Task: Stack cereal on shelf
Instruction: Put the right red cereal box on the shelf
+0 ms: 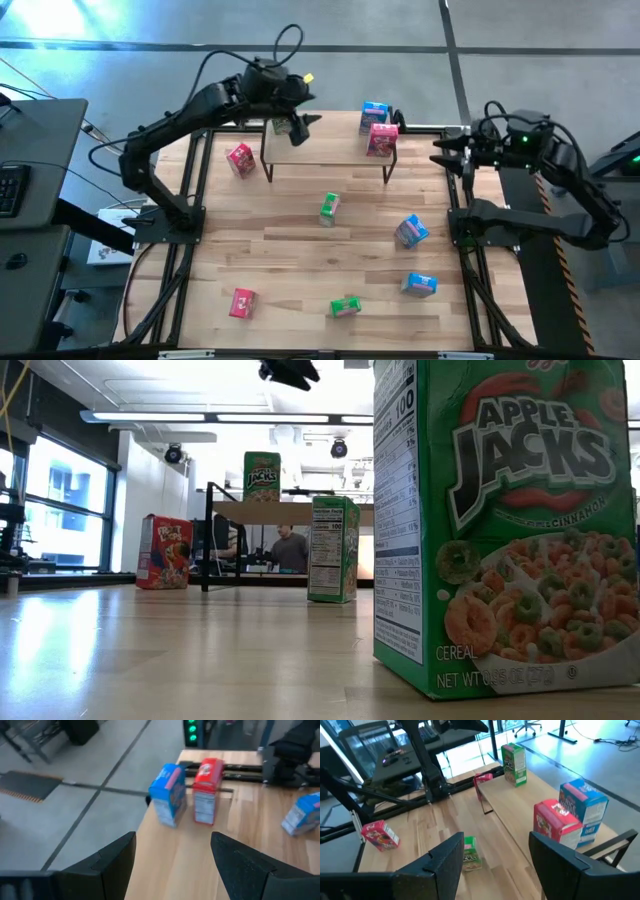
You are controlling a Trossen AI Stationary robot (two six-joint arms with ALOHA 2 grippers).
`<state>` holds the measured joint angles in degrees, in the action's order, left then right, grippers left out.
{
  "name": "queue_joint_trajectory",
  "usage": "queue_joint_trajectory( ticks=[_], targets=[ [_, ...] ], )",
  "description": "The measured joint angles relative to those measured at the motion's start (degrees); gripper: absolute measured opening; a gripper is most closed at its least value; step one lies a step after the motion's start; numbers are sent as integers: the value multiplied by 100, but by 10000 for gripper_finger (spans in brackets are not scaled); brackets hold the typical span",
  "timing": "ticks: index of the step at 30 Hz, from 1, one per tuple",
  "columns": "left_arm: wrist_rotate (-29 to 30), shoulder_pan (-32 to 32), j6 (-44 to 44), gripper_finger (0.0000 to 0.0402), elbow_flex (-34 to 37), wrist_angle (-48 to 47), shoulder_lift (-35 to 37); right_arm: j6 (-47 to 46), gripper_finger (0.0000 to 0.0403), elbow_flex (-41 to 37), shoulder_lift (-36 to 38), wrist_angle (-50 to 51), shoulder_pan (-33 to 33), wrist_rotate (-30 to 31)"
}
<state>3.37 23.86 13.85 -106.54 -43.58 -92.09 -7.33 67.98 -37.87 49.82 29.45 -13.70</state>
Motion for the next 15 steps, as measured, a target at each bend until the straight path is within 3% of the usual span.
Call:
queue_joint_trajectory(
  ticks=[15],
  targets=[
    [-345, -265, 297, 248, -2, 1465, -711, -186, 216, -718, 492, -24, 0, -14]
  ],
)
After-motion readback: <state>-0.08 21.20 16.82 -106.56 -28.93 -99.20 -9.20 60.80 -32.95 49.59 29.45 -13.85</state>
